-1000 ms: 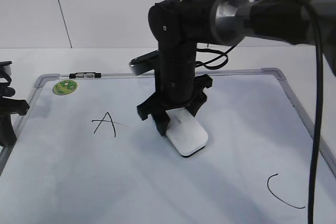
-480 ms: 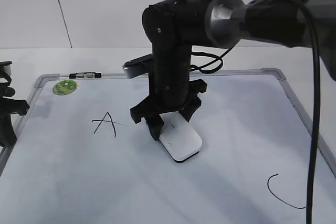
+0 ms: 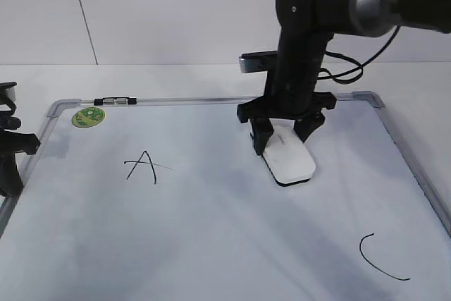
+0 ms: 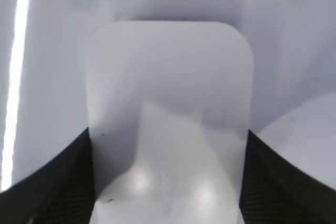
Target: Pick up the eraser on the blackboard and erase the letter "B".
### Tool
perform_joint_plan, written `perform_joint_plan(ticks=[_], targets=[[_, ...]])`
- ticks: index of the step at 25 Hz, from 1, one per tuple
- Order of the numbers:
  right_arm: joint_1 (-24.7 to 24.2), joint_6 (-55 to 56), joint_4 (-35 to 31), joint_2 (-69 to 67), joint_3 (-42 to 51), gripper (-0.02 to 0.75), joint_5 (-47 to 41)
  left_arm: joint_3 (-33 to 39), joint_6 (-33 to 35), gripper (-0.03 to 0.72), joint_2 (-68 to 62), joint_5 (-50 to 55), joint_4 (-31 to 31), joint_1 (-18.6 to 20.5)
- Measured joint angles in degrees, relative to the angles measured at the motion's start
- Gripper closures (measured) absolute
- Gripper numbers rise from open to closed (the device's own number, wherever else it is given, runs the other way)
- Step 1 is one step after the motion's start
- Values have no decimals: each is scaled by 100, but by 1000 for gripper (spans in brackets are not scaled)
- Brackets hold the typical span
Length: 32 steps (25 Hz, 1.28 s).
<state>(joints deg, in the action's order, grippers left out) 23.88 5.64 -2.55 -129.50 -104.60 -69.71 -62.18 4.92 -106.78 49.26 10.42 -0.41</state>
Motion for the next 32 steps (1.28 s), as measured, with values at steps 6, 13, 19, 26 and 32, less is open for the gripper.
perform_joint_plan(ticks=[6, 13, 19, 26, 32], targets=[[-206, 0, -22, 42, 0, 224, 0, 0, 0, 668, 0, 0, 0, 0], [-255, -50, -110, 296, 152, 224, 95, 0, 0, 667, 0, 33, 0, 0], [-320, -73, 52, 995, 232, 224, -18, 0, 0, 667, 0, 43, -10, 0], [-320, -73, 130, 1782, 460, 224, -30, 0, 0, 666, 0, 57, -20, 0], [-414, 33, 508, 2485, 1216, 224, -57, -4, -4, 666, 0, 67, -20, 0]])
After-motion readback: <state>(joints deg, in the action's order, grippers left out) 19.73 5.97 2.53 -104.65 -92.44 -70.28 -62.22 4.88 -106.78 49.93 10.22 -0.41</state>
